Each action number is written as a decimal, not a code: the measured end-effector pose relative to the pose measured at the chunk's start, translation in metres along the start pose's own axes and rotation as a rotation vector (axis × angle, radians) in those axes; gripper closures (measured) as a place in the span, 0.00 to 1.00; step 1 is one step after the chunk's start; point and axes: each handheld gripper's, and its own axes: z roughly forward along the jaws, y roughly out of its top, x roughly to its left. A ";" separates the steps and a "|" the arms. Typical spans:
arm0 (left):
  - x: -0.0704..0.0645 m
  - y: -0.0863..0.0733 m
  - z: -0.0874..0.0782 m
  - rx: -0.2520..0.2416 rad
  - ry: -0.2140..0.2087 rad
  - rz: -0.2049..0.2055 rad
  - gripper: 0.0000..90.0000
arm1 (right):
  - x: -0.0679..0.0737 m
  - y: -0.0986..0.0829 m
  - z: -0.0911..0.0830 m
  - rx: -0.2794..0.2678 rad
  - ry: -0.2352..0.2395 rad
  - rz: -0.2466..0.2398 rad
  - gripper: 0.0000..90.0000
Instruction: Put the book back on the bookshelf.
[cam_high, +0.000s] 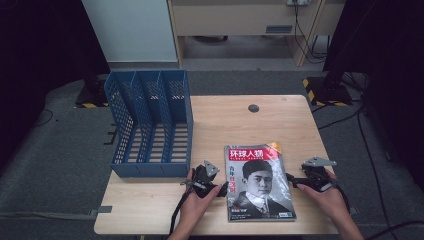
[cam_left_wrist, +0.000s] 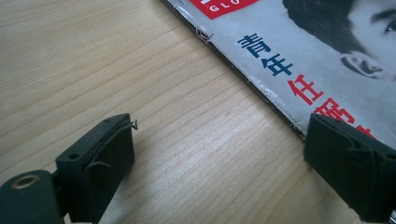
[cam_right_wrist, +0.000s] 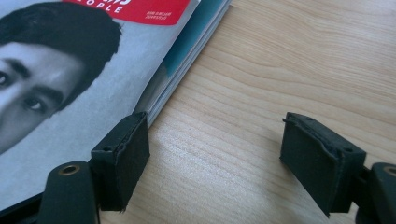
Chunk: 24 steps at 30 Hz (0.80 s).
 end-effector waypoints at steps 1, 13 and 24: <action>0.000 0.000 0.000 0.000 0.000 0.000 0.08 | 0.000 0.000 0.000 0.000 0.000 0.000 0.27; -0.024 0.010 -0.013 -0.050 -0.083 0.052 0.22 | 0.018 0.012 -0.007 -0.041 0.105 -0.010 0.22; -0.040 0.006 -0.001 -0.011 -0.140 0.072 0.40 | 0.027 0.016 0.007 0.017 0.178 -0.056 0.27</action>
